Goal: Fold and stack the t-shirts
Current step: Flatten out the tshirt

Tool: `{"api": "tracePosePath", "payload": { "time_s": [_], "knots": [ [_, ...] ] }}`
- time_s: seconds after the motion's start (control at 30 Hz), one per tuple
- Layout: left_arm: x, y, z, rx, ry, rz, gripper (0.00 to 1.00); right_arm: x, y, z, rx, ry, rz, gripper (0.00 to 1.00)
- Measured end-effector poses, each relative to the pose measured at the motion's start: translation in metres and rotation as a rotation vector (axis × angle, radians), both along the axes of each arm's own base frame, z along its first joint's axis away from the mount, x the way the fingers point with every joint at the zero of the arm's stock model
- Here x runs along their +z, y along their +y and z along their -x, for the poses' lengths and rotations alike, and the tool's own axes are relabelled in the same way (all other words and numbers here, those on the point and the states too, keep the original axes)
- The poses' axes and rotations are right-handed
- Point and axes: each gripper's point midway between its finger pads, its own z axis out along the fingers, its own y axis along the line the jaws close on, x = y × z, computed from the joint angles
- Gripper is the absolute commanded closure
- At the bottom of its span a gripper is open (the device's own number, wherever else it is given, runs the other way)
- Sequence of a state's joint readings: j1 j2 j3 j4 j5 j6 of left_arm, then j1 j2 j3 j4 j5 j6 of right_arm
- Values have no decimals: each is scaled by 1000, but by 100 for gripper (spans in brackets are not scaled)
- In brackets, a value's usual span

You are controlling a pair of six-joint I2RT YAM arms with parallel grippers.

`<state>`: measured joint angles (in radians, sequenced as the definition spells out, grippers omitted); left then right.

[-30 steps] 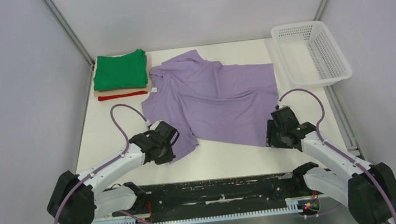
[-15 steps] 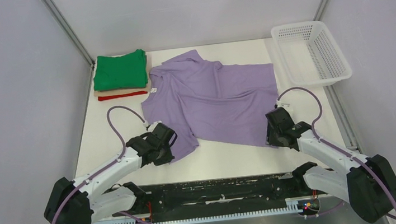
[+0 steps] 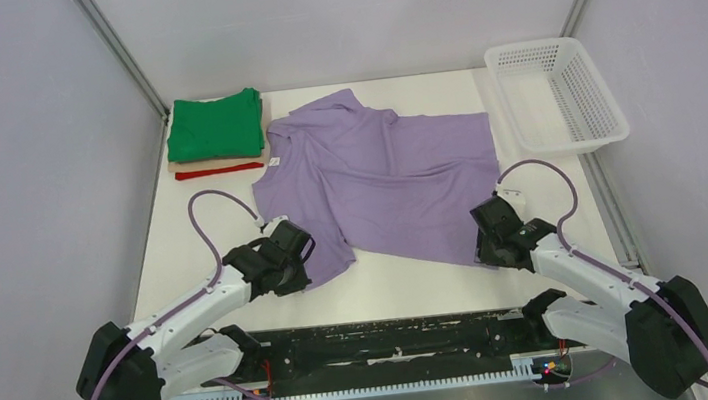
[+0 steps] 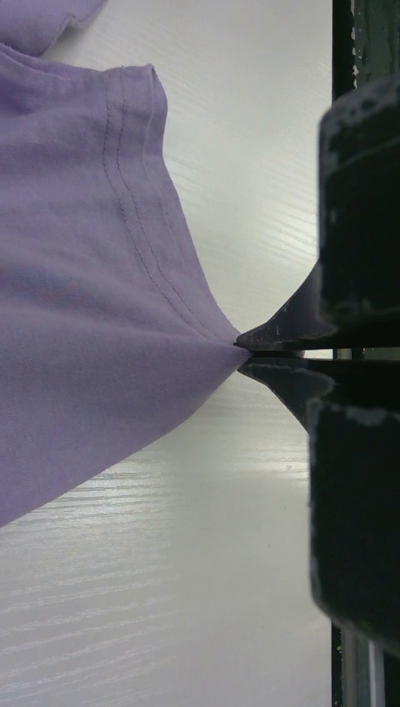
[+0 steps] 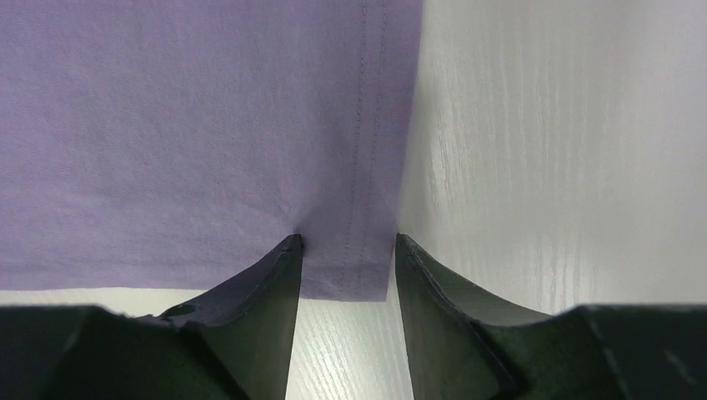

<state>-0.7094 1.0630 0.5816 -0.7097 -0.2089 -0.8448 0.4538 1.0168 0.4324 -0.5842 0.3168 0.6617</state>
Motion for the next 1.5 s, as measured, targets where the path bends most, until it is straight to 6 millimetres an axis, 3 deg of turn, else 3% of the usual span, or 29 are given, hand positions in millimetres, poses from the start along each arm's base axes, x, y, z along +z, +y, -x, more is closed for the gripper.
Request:
{"api": "tracePosePath", "payload": {
  "time_s": [0.53, 0.87, 1.17, 1.37, 1.5],
  "knots": [
    [2, 0, 1, 0, -12, 11, 98, 4, 1, 22, 20, 93, 19, 49],
    [0, 2, 2, -1, -10, 9, 98, 0, 8, 22, 15, 82, -28, 52],
    [1, 1, 2, 0, -15, 13, 98, -1, 8, 20, -13, 49, -41, 68],
    [4, 2, 0, 4, -32, 16, 98, -2, 12, 14, -21, 8, -71, 100],
    [8, 7, -7, 23, -71, -8, 98, -1, 13, 10, -17, -9, -70, 100]
  ]
}}
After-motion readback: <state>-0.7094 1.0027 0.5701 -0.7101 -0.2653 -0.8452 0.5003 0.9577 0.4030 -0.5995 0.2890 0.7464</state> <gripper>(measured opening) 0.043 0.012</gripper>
